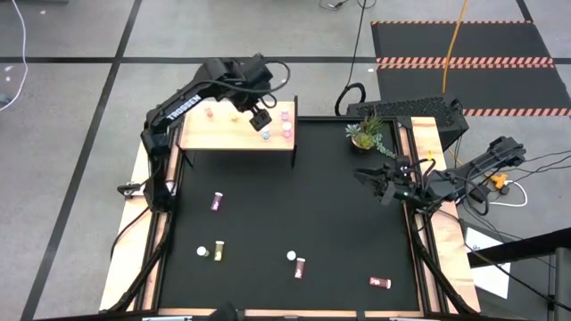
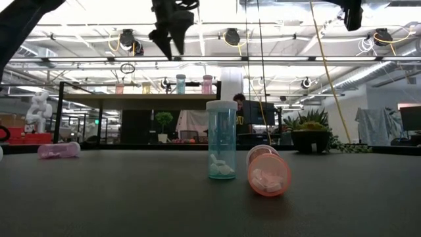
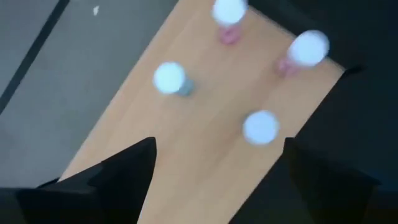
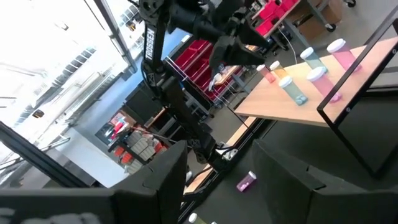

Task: Pick and place medicine bottles onto shelf by color
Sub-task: Adjust the blue pill bottle on the shelf

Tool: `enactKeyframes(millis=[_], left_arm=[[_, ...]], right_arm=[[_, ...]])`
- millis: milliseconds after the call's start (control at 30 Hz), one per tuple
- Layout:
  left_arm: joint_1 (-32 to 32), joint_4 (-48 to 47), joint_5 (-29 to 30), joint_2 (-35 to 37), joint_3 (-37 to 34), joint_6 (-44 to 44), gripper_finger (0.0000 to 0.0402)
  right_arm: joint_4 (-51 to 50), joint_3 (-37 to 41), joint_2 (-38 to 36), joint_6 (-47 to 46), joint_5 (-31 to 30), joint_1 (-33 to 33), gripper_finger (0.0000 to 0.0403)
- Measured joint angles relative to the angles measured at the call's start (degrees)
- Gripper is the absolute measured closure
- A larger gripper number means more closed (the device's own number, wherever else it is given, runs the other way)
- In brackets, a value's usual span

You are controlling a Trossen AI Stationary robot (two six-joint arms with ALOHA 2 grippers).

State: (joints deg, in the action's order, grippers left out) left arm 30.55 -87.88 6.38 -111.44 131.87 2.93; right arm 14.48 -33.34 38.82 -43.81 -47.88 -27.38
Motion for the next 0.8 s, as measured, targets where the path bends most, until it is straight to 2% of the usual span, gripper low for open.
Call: enactKeyframes(millis=[167,333,533,667,800], left_arm=[[-2.71,2.44,1.50,-1.01,-0.09,6.27,0.0066],[-5.29,2.51,2.78,-3.33,-0.15,7.62,0.0100],[-5.32,2.74,3.60,-3.42,-2.22,9.33,0.0129],[-3.91,0.17,3.95,-2.31,-8.27,10.75,0.0119],[-3.21,4.14,4.46,3.92,-15.60,10.91,0.0088]], right_arm=[[-0.12,0.00,-1.36,1.43,0.14,0.00,0.0227],[-0.13,0.00,-2.16,2.46,1.58,0.00,0.0227],[-0.13,0.00,-2.98,2.98,1.64,0.00,0.0227],[-0.12,0.00,-3.34,3.14,1.60,-0.56,0.0227],[-0.15,0.00,-3.32,3.94,1.56,-0.90,0.0227]])
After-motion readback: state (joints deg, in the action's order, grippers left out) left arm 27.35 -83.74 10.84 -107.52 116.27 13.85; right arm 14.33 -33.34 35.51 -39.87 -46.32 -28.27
